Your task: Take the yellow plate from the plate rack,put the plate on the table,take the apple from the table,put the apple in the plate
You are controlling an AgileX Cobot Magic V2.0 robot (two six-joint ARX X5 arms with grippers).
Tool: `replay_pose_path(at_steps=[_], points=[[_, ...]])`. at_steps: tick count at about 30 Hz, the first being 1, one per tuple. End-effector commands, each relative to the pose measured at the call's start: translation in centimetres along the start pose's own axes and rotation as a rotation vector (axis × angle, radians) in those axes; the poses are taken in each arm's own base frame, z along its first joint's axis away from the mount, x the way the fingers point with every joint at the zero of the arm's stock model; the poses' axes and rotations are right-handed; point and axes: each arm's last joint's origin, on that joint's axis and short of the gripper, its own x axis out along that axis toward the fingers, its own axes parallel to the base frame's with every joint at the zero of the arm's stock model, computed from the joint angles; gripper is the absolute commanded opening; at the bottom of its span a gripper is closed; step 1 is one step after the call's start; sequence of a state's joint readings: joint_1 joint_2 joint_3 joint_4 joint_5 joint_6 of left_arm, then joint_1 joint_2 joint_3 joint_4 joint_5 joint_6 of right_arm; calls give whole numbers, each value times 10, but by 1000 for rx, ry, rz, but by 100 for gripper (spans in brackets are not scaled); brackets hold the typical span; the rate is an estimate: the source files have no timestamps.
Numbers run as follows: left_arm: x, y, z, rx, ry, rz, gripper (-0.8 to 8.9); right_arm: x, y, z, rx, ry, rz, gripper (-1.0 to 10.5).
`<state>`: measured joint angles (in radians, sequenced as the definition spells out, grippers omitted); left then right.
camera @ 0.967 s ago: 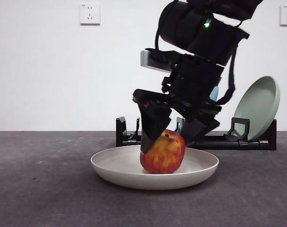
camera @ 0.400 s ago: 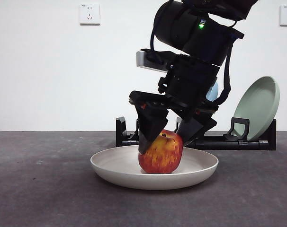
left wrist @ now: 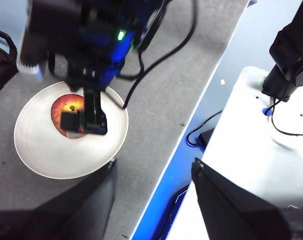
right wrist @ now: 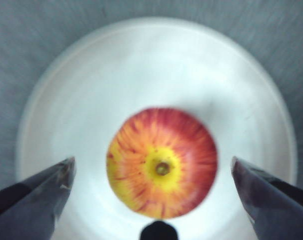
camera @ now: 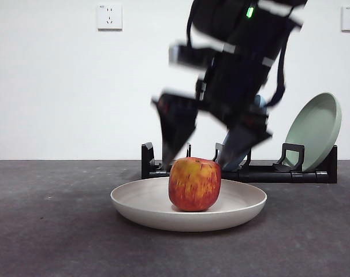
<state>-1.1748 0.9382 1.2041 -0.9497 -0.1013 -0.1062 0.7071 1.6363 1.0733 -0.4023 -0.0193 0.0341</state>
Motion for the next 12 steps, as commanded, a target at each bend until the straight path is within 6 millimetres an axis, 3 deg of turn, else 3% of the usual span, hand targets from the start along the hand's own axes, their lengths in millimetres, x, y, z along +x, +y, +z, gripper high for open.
replay_pose_path(at_steps=[1, 5, 12], points=[[1, -1, -1, -4, 0, -3, 252, -35, 2, 8, -2, -76, 5, 661], [1, 0, -1, -3, 8, -2, 252, -85, 3, -3, -1, -74, 12, 659], [2, 0, -3, -1, 37, 0, 252, -171, 3, -54, 2, 43, 29, 657]])
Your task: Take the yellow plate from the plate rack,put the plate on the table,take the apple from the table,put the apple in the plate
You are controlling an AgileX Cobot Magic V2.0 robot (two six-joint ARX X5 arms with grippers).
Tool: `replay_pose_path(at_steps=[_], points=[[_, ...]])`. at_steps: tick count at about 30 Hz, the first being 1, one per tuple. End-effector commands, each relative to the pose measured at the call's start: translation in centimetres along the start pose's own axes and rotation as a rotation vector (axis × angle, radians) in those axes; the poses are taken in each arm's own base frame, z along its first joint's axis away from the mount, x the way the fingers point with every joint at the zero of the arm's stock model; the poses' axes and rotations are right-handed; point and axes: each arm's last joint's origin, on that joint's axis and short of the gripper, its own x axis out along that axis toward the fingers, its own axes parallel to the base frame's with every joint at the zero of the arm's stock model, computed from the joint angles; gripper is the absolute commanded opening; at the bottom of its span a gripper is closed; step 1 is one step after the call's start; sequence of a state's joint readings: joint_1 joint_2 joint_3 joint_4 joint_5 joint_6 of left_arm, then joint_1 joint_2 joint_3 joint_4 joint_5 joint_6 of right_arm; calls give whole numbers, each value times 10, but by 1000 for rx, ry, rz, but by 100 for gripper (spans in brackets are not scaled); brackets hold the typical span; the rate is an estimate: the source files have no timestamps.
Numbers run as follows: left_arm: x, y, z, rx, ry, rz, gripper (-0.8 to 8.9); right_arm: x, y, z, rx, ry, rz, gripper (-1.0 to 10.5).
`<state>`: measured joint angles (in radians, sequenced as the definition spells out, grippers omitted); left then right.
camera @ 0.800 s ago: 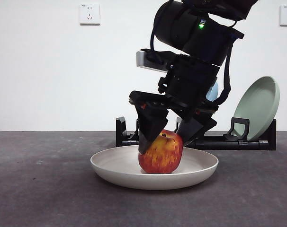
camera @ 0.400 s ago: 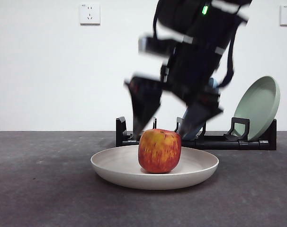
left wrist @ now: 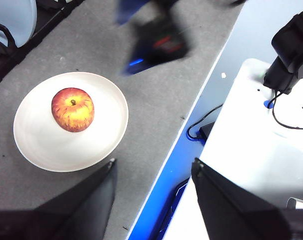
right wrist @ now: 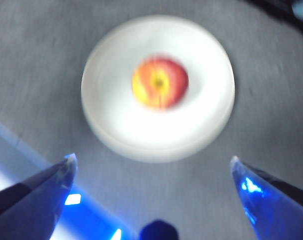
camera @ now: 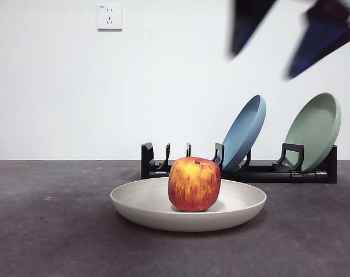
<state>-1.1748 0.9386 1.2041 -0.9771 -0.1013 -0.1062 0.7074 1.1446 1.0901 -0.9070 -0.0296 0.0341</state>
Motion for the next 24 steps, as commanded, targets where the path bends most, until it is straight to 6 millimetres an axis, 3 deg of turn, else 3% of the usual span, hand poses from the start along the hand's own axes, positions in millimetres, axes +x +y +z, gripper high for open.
replay_pose_path(at_steps=[1, 4, 6, 8, 10, 12, 13, 24], points=[[3, -1, -1, -3, 11, -4, 252, -29, 1, -25, 7, 61, 33, 657], [3, -1, -1, -3, 16, -4, 251, -53, 3, -45, 32, 74, 78, 646], [3, -1, -1, -3, 16, -4, 247, -66, 3, -55, 38, 65, 102, 564], [3, -1, -1, -3, 17, -4, 247, -75, 3, -63, 50, 47, 102, 441], [3, -1, -1, -2, 18, -4, 209, -83, 3, -70, 54, 32, 103, 239], [3, -1, -1, -2, 17, -3, 23, -87, 3, -74, 53, 19, 104, -10], [3, -1, -1, -3, 17, -3, -14, -89, 3, -76, 51, 13, 104, -3], [3, -1, -1, -2, 16, 1, -3, -93, 3, -78, 52, -4, 101, 1]])
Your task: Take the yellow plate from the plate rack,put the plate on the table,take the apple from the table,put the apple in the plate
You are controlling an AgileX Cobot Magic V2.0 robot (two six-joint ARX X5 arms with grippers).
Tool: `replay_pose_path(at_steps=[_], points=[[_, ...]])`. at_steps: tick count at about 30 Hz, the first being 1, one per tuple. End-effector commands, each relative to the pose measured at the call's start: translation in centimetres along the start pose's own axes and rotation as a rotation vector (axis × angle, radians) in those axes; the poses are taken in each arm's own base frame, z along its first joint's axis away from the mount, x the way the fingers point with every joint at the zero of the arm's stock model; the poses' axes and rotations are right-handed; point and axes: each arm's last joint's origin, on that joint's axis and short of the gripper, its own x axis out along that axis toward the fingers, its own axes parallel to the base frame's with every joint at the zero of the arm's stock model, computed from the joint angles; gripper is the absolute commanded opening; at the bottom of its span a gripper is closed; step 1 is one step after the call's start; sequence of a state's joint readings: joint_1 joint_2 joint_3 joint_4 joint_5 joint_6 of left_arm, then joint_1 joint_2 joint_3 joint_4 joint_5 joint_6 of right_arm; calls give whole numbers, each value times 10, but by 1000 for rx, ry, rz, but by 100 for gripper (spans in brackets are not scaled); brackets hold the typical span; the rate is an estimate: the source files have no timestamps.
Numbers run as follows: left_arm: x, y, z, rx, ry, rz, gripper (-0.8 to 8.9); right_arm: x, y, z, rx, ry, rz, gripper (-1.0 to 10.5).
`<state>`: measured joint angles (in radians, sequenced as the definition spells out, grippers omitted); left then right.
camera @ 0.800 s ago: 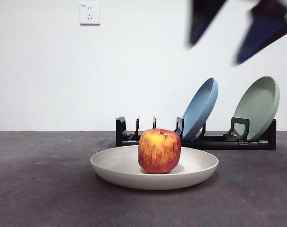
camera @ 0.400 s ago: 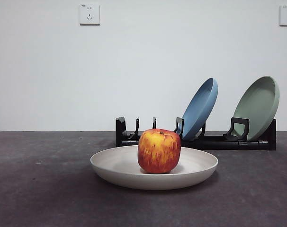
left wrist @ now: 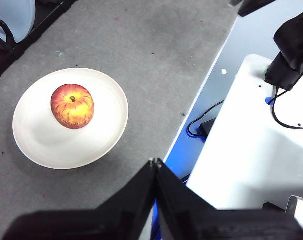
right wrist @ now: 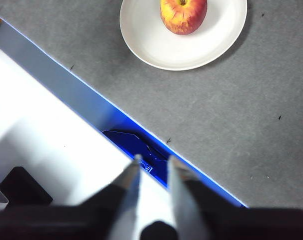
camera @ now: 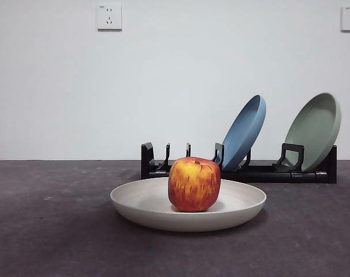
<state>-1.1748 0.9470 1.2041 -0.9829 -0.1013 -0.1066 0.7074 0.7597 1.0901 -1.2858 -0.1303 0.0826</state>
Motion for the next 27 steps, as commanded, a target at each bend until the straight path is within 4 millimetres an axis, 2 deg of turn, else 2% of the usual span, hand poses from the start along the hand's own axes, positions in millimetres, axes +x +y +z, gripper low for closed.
replay_pose_path(at_steps=[1, 18, 22, 27], points=[[1, -1, -1, -3, 2, -1, -4, 0, 0, 0, 3, -4, 0, 1], [1, 0, 0, 0, -4, 4, -4, 0, 0, 0, 3, -4, 0, 1], [-10, 16, 8, -33, -146, 153, -4, 0, 0, 0, 3, -4, 0, 1], [-42, 52, 19, -102, -429, 376, -3, 0, 0, 0, 3, -4, 0, 1]])
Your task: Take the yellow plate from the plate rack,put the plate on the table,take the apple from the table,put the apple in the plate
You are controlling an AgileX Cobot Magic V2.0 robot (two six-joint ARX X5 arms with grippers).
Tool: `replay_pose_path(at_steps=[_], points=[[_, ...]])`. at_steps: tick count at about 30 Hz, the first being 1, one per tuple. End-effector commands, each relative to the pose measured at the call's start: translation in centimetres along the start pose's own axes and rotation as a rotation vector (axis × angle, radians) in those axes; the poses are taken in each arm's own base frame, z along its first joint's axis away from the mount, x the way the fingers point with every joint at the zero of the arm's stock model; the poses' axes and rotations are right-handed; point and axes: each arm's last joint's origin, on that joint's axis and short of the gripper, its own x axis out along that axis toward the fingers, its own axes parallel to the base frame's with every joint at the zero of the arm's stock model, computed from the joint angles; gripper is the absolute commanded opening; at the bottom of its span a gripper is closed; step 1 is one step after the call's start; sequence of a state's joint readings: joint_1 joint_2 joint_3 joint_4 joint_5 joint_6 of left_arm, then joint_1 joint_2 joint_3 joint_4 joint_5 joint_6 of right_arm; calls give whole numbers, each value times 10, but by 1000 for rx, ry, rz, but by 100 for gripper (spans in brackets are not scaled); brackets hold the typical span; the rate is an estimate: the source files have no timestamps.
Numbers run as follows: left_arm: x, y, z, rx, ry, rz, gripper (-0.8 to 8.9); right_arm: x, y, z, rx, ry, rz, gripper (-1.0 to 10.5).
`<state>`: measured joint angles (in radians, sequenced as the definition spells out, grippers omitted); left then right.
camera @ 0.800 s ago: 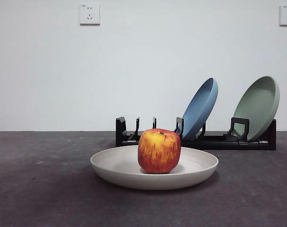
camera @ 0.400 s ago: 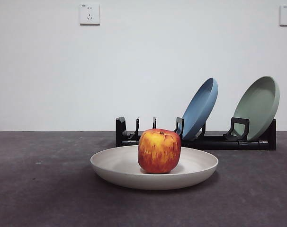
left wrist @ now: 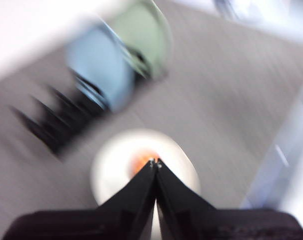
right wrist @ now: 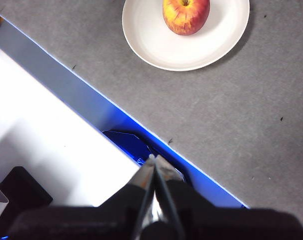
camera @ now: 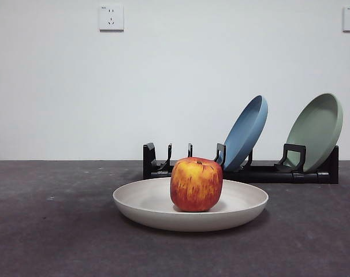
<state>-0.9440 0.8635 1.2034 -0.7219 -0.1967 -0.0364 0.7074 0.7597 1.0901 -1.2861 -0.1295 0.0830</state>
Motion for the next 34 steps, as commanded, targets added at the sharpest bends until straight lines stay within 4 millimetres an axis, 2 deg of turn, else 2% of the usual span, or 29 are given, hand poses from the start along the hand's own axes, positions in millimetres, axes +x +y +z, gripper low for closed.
replay_pose_path(at_steps=[1, 4, 7, 10, 13, 17, 24, 30, 34], points=[[-12, 25, 9, -12, -136, 155, -3, 0, 0, 0, 3, -5, 1, 1], [-32, 48, 12, -69, -230, 321, -4, 0, 0, 0, 3, -4, 0, 1], [-50, 62, 5, -95, -299, 434, -3, 0, 0, 0, 3, -4, 1, 1], [-64, 68, -13, -79, -385, 557, -3, 0, 0, 0, 3, -4, 1, 1], [-66, 70, -42, -60, -457, 669, -3, 0, 0, 0, 3, -5, 0, 1], [-53, 73, -90, -56, -490, 760, -3, 0, 0, 0, 3, -4, 1, 1], [-19, 79, -177, -135, -377, 826, -3, 0, 0, 0, 3, -4, 0, 1], [4, 81, -226, -213, -306, 822, -3, 0, 0, 0, 3, -4, 1, 1], [12, 81, -247, -240, -283, 817, -3, 0, 0, 0, 3, -4, 0, 1]])
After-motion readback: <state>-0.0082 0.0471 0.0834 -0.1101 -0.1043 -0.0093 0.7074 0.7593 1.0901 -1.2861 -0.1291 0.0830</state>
